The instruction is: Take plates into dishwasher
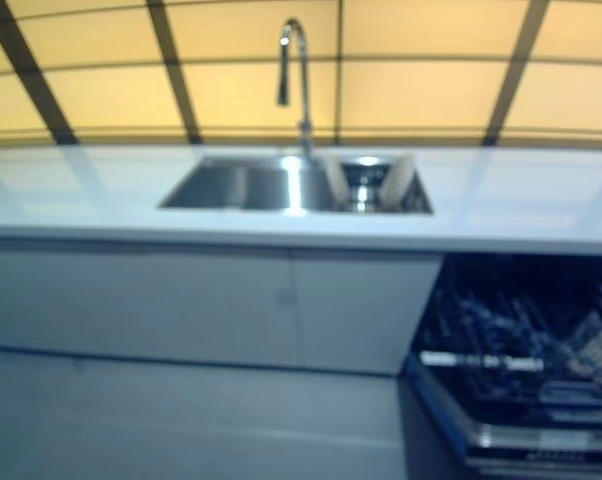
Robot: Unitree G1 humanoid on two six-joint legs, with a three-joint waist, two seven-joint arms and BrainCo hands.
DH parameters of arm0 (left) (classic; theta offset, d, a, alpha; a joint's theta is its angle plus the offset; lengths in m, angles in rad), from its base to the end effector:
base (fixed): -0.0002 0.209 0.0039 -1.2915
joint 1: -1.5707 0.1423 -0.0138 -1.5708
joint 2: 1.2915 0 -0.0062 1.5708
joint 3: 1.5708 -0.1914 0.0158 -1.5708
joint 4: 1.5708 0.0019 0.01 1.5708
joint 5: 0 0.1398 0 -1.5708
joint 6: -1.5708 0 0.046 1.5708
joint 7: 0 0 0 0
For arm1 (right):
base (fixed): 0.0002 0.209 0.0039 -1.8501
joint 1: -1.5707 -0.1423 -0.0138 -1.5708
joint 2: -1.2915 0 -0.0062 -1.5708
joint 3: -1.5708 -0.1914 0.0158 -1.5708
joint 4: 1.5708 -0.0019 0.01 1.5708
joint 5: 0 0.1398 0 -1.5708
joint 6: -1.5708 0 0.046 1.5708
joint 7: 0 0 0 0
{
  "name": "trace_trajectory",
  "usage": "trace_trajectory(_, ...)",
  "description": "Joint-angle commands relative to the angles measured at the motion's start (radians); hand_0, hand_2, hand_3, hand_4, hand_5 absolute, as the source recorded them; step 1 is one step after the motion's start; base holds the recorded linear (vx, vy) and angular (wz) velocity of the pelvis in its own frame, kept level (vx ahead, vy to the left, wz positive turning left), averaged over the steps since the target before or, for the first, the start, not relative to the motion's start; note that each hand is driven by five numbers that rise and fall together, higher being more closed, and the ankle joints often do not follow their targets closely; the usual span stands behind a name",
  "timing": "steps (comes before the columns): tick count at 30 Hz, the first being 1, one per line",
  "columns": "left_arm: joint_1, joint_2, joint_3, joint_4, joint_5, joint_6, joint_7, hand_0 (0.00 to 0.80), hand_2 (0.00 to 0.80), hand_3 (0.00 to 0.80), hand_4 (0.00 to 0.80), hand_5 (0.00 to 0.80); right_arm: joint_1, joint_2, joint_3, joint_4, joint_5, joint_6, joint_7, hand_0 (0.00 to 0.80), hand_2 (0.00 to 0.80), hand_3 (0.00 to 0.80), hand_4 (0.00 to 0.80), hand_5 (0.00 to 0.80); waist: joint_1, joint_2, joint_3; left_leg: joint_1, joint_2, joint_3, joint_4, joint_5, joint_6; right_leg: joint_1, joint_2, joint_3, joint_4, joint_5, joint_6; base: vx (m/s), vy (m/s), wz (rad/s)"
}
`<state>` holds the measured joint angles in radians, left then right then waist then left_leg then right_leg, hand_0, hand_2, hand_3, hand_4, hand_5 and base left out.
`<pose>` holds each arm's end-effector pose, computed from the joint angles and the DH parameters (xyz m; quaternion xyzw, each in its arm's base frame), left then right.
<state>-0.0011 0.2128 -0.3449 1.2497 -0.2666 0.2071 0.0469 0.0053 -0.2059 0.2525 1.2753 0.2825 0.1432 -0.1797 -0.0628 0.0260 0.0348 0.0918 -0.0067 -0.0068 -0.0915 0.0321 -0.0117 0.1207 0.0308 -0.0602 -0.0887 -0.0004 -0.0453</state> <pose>0.0568 0.2063 -0.1322 0.0942 0.6701 0.0269 0.7358 0.0543 -0.2099 -0.1323 -0.0994 0.6488 -0.1154 0.7455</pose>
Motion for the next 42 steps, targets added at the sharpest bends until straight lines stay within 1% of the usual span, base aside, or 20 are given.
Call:
trace_trajectory(1,-0.065,-0.049,-0.026,0.052,0.014,0.004,-0.02,0.0,0.0,0.0,0.0,0.0,-0.065,0.012,0.021,0.053,-0.002,0.005,-0.003,0.0,0.0,0.0,0.0,0.0,0.018,-0.005,0.02,0.027,-0.08,0.026,0.004,-0.099,0.094,-0.007,0.01,0.013,0.001,-0.021,0.047,-0.005,0.001,0.03)
trace_trajectory(3,-0.063,-0.049,-0.023,0.054,-0.024,0.001,-0.038,0.0,0.0,0.0,0.0,0.0,-0.065,0.011,0.021,0.053,-0.009,0.006,-0.003,0.0,0.0,0.0,0.0,0.0,0.017,-0.003,0.019,0.027,-0.08,0.026,0.004,-0.098,0.093,-0.006,0.009,0.013,0.001,-0.02,0.047,-0.003,0.001,0.02)
trace_trajectory(4,-0.061,-0.053,-0.009,0.048,-0.045,0.029,-0.074,0.0,0.0,0.0,0.0,0.0,-0.063,0.013,0.019,0.053,-0.012,0.007,-0.005,0.0,0.0,0.0,0.0,0.0,0.016,-0.002,0.019,0.03,-0.081,0.025,0.004,-0.1,0.094,-0.004,0.01,0.014,0.001,-0.021,0.047,0.0,0.0,0.0)
trace_trajectory(5,-0.061,-0.053,-0.008,0.05,-0.044,0.038,-0.091,0.0,0.0,0.0,0.0,0.0,-0.063,0.011,0.018,0.053,-0.012,0.007,-0.004,0.0,0.0,0.0,0.0,0.0,0.017,-0.001,0.019,0.031,-0.081,0.025,0.004,-0.1,0.094,-0.003,0.009,0.012,0.001,-0.021,0.048,0.0,0.0,0.0)
trace_trajectory(7,-0.058,-0.055,-0.007,0.054,-0.053,0.018,-0.094,0.0,0.0,0.0,0.0,0.0,-0.062,0.009,0.013,0.053,-0.022,0.008,-0.002,0.0,0.0,0.0,0.0,0.0,0.016,0.0,0.018,0.033,-0.081,0.026,0.004,-0.1,0.094,-0.001,0.009,0.013,0.001,-0.021,0.047,0.0,0.0,0.0)
trace_trajectory(10,-0.061,-0.053,-0.004,0.052,-0.042,0.034,-0.106,0.0,0.0,0.0,0.0,0.0,-0.066,0.004,0.014,0.053,-0.029,0.011,0.007,0.0,0.0,0.0,0.0,0.0,0.015,0.001,0.018,0.038,-0.081,0.027,0.004,-0.101,0.095,0.003,0.008,0.013,0.001,-0.02,0.048,0.0,0.0,0.0)
trace_trajectory(15,-0.066,-0.057,-0.016,0.054,-0.039,0.038,-0.115,0.0,0.0,0.0,0.0,0.0,-0.08,0.002,0.023,0.051,-0.061,0.016,0.027,0.0,0.0,0.0,0.0,0.0,0.016,0.002,0.023,0.042,-0.079,0.03,0.004,-0.103,0.097,0.006,0.008,0.014,0.001,-0.018,0.047,0.0,0.0,0.0)
trace_trajectory(21,-0.061,-0.06,-0.016,0.062,-0.015,0.026,-0.074,0.0,0.0,0.0,0.0,0.0,-0.078,0.012,0.034,0.055,-0.063,0.019,0.031,0.0,0.0,0.0,0.0,0.0,0.019,-0.005,0.017,0.047,-0.079,0.024,0.004,-0.106,0.096,0.013,0.008,0.01,0.001,-0.023,0.046,0.0,0.0,0.0)
trace_trajectory(33,-0.071,-0.053,-0.014,0.062,0.005,0.036,-0.06,0.0,0.0,0.0,0.0,0.0,-0.087,0.011,0.045,0.053,-0.05,0.021,0.032,0.0,0.0,0.0,0.0,0.0,0.024,-0.013,0.021,0.052,-0.075,0.015,0.004,-0.098,0.092,0.024,0.014,0.0,0.001,-0.027,0.039,-0.005,-0.015,0.01)
trace_trajectory(36,-0.07,-0.05,-0.006,0.06,0.006,0.041,-0.05,0.0,0.0,0.0,0.0,0.0,-0.084,0.013,0.051,0.047,-0.091,0.025,0.038,0.0,0.0,0.0,0.0,0.0,0.025,-0.016,0.021,0.053,-0.075,0.01,0.004,-0.096,0.091,0.027,0.015,-0.002,0.001,-0.028,0.038,0.012,-0.023,0.05)
trace_trajectory(38,-0.072,-0.046,-0.012,0.061,0.045,0.054,-0.043,0.0,0.0,0.0,0.0,0.0,-0.083,0.013,0.068,0.043,-0.133,0.018,0.046,0.0,0.0,0.0,0.0,0.0,0.026,-0.018,0.021,0.05,-0.075,0.006,0.004,-0.095,0.089,0.028,0.015,-0.006,0.001,-0.03,0.038,0.023,-0.044,0.02)
trace_trajectory(42,-0.079,-0.037,-0.032,0.057,0.077,0.054,-0.035,0.0,0.0,0.0,0.0,0.0,-0.096,0.01,0.087,0.027,-0.088,0.02,0.051,0.0,0.0,0.0,0.0,0.0,0.027,-0.02,0.026,0.049,-0.07,-0.003,0.004,-0.089,0.093,0.007,0.023,-0.002,0.05,-0.057,0.027,0.016,-0.084,0.02)
